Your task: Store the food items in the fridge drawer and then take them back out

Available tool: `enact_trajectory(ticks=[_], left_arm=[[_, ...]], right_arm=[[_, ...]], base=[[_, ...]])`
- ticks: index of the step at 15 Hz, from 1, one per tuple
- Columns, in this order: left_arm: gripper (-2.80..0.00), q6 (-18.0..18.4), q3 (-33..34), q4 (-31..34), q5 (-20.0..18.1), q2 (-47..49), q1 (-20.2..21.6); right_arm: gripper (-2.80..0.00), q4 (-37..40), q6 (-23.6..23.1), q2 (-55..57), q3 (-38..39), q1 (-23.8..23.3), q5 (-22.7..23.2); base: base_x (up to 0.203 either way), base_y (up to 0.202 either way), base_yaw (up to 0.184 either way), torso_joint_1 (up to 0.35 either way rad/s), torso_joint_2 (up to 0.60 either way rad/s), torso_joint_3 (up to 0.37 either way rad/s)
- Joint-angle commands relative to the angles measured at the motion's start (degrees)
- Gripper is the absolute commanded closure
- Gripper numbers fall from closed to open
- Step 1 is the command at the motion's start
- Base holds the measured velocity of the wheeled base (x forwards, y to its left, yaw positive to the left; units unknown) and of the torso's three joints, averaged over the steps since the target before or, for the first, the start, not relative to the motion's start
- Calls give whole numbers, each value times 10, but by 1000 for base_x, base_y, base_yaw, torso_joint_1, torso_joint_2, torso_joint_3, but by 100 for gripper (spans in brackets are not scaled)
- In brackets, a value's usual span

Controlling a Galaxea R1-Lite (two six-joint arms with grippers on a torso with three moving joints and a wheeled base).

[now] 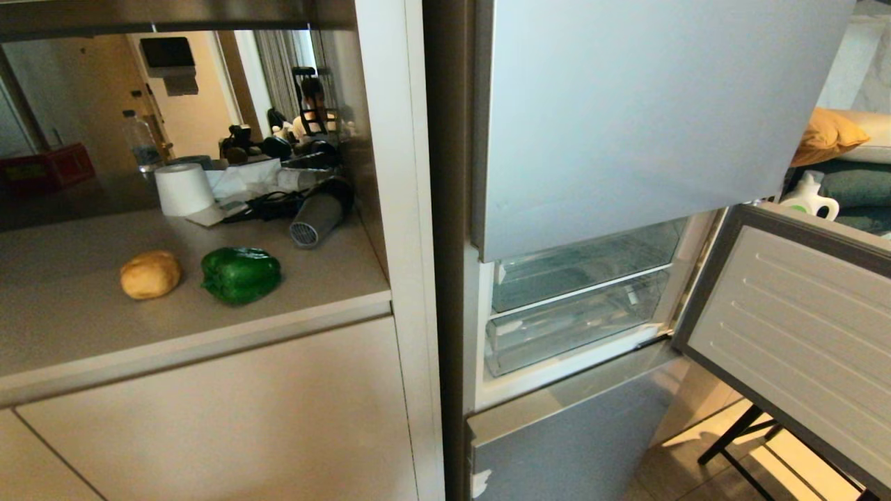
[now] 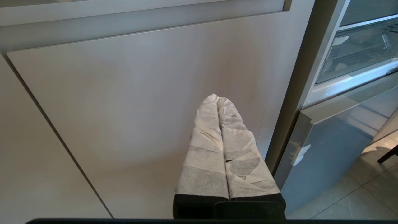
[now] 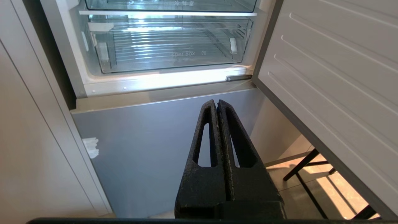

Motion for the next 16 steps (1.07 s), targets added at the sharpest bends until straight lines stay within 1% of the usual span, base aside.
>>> enact_trajectory(ticks=[1, 3, 5, 13, 15, 16], left_arm=[[0, 0, 6, 0, 0, -1, 0], [0, 0, 6, 0, 0, -1, 0], [0, 0, 5, 0, 0, -1, 0], [0, 0, 6, 0, 0, -1, 0], [0, 0, 6, 0, 0, -1, 0], [0, 0, 6, 0, 0, -1, 0]], right_arm=[[0, 1, 4, -1, 0, 0, 0], [0, 1, 6, -1, 0, 0, 1], [0, 1, 6, -1, 0, 0, 1], [0, 0, 7, -1, 0, 0, 1], [0, 1, 2, -1, 0, 0, 1], [0, 1, 2, -1, 0, 0, 0]], base=[[0, 0, 0, 0, 0, 0], [0, 0, 0, 0, 0, 0], [3, 8, -67, 1, 4, 0], [1, 8, -171, 5, 3, 1], [-3, 5, -118, 1, 4, 1], [0, 0, 0, 0, 0, 0]])
